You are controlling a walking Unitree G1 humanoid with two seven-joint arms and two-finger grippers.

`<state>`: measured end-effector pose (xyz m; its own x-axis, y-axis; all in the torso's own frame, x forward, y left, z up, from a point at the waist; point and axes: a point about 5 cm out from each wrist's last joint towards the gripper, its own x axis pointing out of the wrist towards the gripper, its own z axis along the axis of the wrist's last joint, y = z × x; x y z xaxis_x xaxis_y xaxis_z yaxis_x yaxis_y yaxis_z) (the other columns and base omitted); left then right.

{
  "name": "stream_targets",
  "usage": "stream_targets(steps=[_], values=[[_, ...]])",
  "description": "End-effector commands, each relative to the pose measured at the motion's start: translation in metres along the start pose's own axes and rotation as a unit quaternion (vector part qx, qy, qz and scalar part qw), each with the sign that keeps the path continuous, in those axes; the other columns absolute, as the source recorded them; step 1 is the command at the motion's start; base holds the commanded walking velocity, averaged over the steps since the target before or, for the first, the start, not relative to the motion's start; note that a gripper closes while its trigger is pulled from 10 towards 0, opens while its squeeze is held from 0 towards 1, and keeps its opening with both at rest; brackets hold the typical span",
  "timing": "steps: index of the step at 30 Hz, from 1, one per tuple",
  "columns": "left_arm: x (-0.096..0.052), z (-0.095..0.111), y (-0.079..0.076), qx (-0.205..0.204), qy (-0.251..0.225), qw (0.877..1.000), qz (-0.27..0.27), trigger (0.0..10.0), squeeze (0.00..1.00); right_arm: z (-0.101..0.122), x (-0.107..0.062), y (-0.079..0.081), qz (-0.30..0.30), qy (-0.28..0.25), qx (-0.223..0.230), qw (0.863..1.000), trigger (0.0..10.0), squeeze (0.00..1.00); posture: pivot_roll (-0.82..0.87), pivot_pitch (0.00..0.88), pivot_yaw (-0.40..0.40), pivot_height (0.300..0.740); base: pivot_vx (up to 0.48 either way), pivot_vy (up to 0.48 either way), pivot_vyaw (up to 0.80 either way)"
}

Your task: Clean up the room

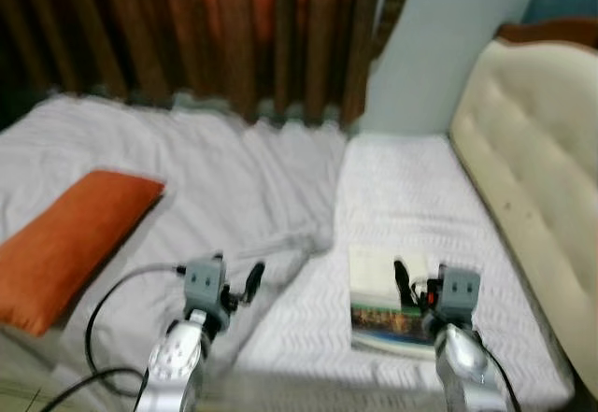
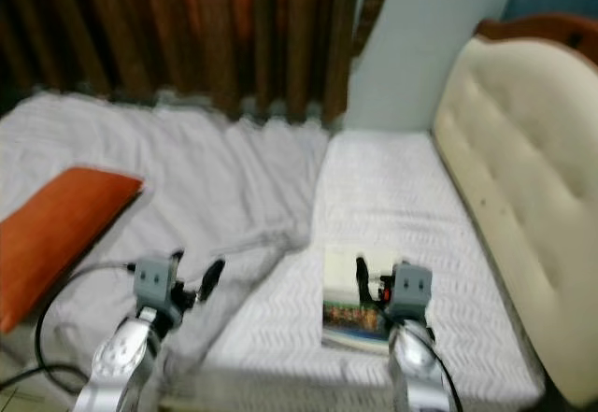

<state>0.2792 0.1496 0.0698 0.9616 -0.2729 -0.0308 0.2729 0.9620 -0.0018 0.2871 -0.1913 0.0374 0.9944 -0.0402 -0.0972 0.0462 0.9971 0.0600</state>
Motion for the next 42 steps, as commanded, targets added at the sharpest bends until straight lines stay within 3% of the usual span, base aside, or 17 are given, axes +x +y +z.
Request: stream_targets(steps=[1, 15, 29, 33, 42], values=[[0.001, 0.005, -0.004, 0.007, -0.005, 1.0, -0.01, 10.0, 0.0, -0.001, -0.003, -0.006, -0.005, 0.007, -0.003, 1.0, 10.0, 0.0, 0.04, 0.0, -0.059, 0.74, 0.0, 0.0, 0.0], [-0.003, 0.008, -0.012, -0.008, 0.005, 1.0, -0.024, 10.0, 0.0, -0.005, -0.006, -0.005, 0.005, 0.026, 0.008, 1.0, 10.0, 0.0, 0.04, 0.0, -0.063, 0.74, -0.019, 0.019, 0.0], [-0.006, 0.007, -0.014, -0.026, 0.014, 0.999, -0.015, 10.0, 0.0, -0.008, -0.005, 0.0, 0.024, 0.042, 0.013, 0.999, 10.0, 0.0, 0.06, 0.0, -0.075, 0.74, -0.309, 0.37, 0.0], [-0.006, 0.006, -0.009, -0.038, 0.017, 0.999, -0.002, 10.0, 0.0, -0.008, -0.004, 0.001, 0.029, 0.044, 0.018, 0.998, 10.0, 0.0, 0.07, 0.0, -0.077, 0.74, 0.0, 0.444, 0.0], [-0.005, 0.003, -0.009, -0.022, 0.024, 0.999, -0.009, 10.0, 0.0, -0.007, -0.005, 0.001, 0.035, 0.04, 0.02, 0.998, 10.0, 0.0, 0.06, 0.0, -0.074, 0.74, 0.0, 0.48, 0.0]])
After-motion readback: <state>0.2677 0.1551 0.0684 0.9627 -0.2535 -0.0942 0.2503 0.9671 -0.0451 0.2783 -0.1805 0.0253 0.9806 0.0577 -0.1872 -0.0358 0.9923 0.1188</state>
